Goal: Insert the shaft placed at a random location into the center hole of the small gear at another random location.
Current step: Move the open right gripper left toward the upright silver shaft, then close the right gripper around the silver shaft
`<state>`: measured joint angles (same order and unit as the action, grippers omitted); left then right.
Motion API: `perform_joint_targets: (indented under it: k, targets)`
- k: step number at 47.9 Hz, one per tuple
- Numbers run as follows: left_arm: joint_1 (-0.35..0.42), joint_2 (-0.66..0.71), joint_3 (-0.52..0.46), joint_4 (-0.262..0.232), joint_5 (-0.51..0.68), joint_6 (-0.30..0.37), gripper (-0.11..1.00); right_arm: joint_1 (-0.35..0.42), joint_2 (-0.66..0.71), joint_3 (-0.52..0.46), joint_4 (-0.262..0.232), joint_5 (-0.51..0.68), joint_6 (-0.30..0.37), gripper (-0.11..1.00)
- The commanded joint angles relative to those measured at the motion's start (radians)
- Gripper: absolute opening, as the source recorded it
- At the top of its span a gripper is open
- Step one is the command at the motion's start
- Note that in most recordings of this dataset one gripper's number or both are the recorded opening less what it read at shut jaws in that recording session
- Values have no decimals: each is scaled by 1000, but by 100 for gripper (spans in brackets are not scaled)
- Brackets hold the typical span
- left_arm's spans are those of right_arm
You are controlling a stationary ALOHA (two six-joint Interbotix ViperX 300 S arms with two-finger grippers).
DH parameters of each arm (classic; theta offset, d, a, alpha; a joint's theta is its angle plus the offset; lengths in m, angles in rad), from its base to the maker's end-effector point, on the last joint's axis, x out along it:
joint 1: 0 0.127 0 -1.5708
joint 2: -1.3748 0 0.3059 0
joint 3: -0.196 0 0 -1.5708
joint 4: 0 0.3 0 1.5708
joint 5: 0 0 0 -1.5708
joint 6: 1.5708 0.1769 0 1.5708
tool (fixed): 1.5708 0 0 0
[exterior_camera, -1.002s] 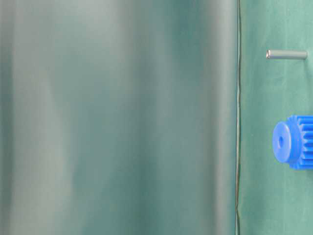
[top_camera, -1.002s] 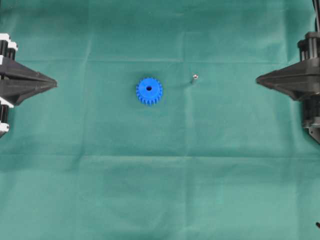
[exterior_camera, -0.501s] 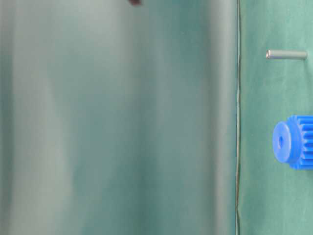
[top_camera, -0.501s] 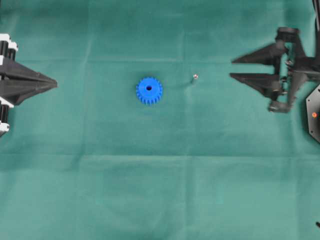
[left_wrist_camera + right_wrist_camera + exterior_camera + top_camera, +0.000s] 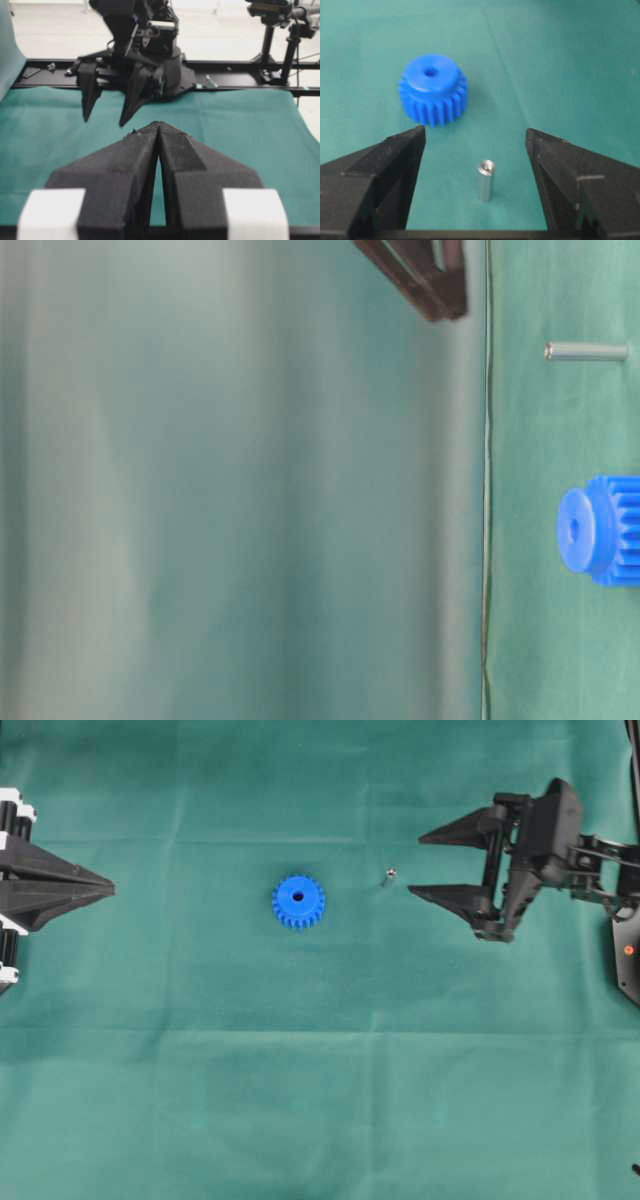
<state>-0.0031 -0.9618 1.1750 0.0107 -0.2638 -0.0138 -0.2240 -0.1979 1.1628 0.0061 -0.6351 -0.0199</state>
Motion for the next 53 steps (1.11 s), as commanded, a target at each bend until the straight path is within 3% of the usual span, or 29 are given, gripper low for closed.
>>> perform_joint_targets:
  k: [1,28,40,47,53]
  targets:
    - [-2,8,-20,3,-6,0,0,-9,40,-28,6,-48,-17,81]
    - [-2,9,-18,3,6,0,0,-9,268,-87,38,-130,-8,80]
    - [-2,8,-17,3,9,0,0,-11,301,-94,49,-146,-8,72]
    - [-2,9,-18,3,9,0,0,-11,302,-95,55,-149,-11,56]
    - [-2,9,-18,3,9,0,0,-11,302,-95,51,-158,-14,27]
